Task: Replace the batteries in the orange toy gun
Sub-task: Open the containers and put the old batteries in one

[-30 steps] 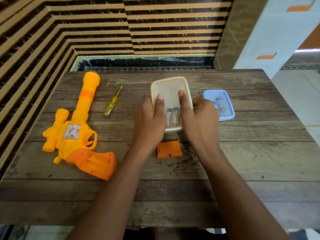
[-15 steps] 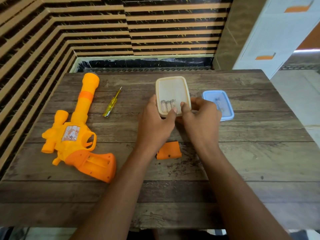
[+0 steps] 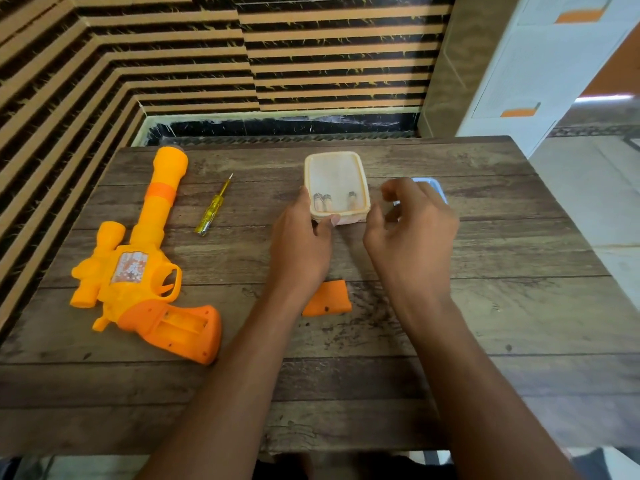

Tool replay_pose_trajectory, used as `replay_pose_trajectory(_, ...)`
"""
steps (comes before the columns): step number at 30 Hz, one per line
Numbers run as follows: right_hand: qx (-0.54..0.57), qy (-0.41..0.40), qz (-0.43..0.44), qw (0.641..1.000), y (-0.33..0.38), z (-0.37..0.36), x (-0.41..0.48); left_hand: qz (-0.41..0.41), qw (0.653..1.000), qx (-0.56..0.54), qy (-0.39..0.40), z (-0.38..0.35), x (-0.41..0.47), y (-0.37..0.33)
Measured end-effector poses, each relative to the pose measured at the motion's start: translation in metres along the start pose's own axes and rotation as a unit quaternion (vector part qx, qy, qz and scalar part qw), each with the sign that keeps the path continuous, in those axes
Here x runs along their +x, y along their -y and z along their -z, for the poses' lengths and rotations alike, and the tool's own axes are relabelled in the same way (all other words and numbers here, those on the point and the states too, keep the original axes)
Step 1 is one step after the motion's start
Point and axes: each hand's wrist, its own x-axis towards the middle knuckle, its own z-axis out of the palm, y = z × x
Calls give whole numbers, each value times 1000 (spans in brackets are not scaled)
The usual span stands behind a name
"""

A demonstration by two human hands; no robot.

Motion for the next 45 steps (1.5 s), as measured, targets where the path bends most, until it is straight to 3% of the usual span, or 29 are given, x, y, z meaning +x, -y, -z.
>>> replay_pose_trajectory(3,-106,11,-15,994,-8,5,1,-7,1000,14,6,0,0,3)
replay_pose_trajectory(6,-177,104,-109,973,-18,7,4,-7,1000,14,13,-1,-1,5)
replay_pose_trajectory(9,-115,153,-152,970,-28,9,8,-1,1000,4,18,-2,0,7)
replay_pose_trajectory(14,-29,86,-166,982,-28,14,18,-2,1000,10,-9,1,-6,0)
replay_pose_trajectory(18,42,42,-115,992,-23,14,17,-56,992,36,-110,9,-14,-19)
replay_pose_trajectory(20,78,10,-56,995,-18,12,16,-98,987,17,-124,11,-15,-26)
replay_pose_trajectory(22,129,-10,17,991,-16,9,14,-106,988,-31,-106,9,-15,-29)
replay_pose_trajectory(25,186,4,89,978,-12,4,11,-47,985,-161,-35,6,-17,-31)
replay_pose_trajectory(29,246,40,83,965,-6,1,7,39,948,-314,39,12,-14,-32)
replay_pose_trajectory(35,282,117,103,947,5,-2,1,74,895,-435,62,30,-12,-31)
replay_pose_trajectory(45,297,113,41,947,5,-8,-2,94,902,-414,77,46,-6,-23)
